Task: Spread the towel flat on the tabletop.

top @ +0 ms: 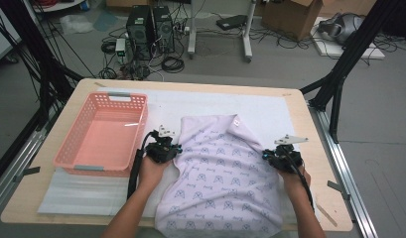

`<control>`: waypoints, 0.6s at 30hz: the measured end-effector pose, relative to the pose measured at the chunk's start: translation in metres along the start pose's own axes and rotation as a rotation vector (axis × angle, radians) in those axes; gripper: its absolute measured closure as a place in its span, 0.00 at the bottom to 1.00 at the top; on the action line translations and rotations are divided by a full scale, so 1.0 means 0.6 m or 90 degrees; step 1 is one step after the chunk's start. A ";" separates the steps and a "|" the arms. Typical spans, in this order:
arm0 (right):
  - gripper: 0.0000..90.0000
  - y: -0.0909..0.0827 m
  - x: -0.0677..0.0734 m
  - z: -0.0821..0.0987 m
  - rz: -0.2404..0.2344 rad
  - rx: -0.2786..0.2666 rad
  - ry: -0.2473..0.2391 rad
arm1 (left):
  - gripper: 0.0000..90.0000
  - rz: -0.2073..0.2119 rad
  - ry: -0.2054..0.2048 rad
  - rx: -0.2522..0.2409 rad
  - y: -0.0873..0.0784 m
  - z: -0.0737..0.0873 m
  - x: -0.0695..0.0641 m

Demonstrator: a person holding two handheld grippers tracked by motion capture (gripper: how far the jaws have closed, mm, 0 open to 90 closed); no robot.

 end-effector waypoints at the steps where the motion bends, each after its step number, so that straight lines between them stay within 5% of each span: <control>1: 0.94 -0.006 -0.007 0.005 0.007 -0.001 0.012 | 0.97 -0.002 0.006 0.005 -0.002 0.004 0.000; 4: 0.94 -0.019 -0.029 0.023 0.010 -0.002 0.048 | 0.97 0.012 0.001 0.006 -0.006 0.014 -0.004; 7: 0.94 -0.027 -0.035 0.038 0.020 0.014 0.041 | 0.97 0.018 0.024 0.010 -0.009 0.019 -0.012; 10: 0.88 -0.031 -0.029 0.044 0.011 0.023 0.035 | 0.90 0.027 0.020 -0.004 -0.009 0.015 -0.009; 12: 0.81 -0.036 -0.026 0.037 0.018 0.008 0.020 | 0.70 0.035 0.002 -0.018 -0.007 0.011 -0.005; 15: 0.79 -0.043 -0.011 0.009 0.005 -0.034 -0.016 | 0.61 0.038 0.000 -0.029 -0.002 0.003 0.001; 18: 0.77 -0.035 0.011 -0.023 -0.009 -0.040 -0.073 | 0.59 0.042 -0.002 -0.039 0.002 -0.014 0.003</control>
Point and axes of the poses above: each handheld gripper's, and its own axes: y roughly forward along the jaws, z roughly out of its underside, x roughly to its left, the point moved 6 cm from there along y, roughly forward along the jaws, and after that the axes turned 12 degrees about x, right-handed, at the moved point
